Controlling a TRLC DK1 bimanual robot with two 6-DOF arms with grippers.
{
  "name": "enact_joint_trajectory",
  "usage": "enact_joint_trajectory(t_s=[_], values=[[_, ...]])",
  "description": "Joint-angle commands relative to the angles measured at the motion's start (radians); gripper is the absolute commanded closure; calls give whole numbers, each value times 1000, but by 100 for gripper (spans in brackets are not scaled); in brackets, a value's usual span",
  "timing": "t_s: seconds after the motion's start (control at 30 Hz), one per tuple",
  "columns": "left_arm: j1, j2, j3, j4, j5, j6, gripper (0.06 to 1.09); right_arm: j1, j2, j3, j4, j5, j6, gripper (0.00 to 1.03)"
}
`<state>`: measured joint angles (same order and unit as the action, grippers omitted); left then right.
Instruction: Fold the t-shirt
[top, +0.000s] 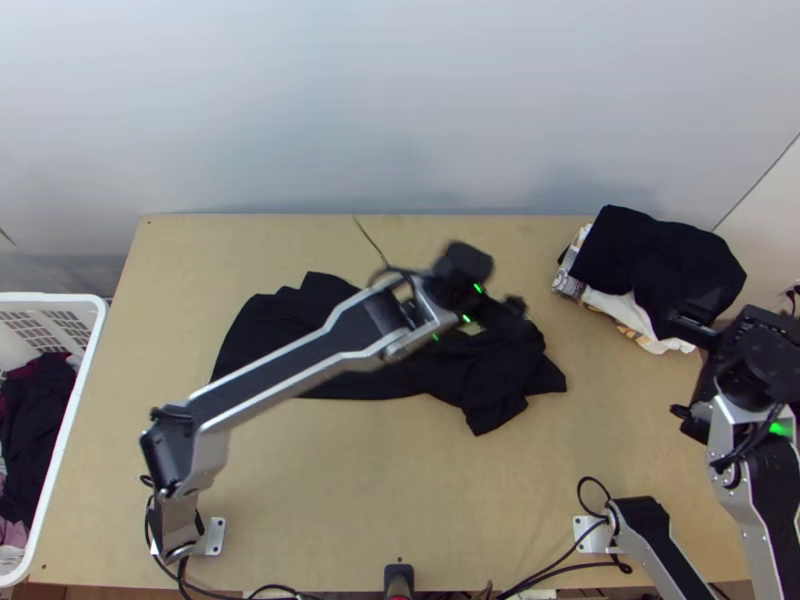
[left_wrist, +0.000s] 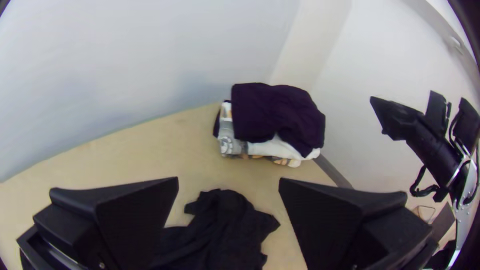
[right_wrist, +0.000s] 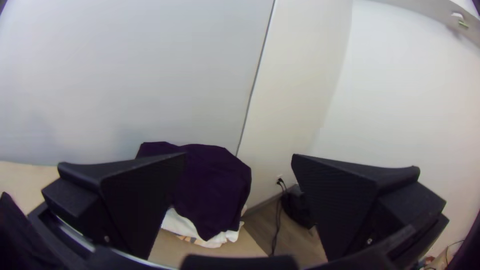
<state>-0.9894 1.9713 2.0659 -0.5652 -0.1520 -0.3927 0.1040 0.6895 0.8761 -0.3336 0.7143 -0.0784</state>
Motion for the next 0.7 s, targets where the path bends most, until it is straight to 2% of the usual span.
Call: enact_joint_trajectory(t_s=[0.0,0.17,0.3,0.4,0.67], values=[[138,-75,-15,-137,-3,3,10,92,41,-8,5,-45,34,5],[232,-175,-142,-162,-1,2,10,169,71,1,-22,-69,42,5],[293,-239,-221,-208,-4,-3,10,270,94,17,-120,-110,72,5],[345,-307,-311,-208,-3,-11,10,353,111,9,-206,-159,115,5],[511,-486,-563,-208,-3,-15,10,462,231,34,-280,-282,230,7]])
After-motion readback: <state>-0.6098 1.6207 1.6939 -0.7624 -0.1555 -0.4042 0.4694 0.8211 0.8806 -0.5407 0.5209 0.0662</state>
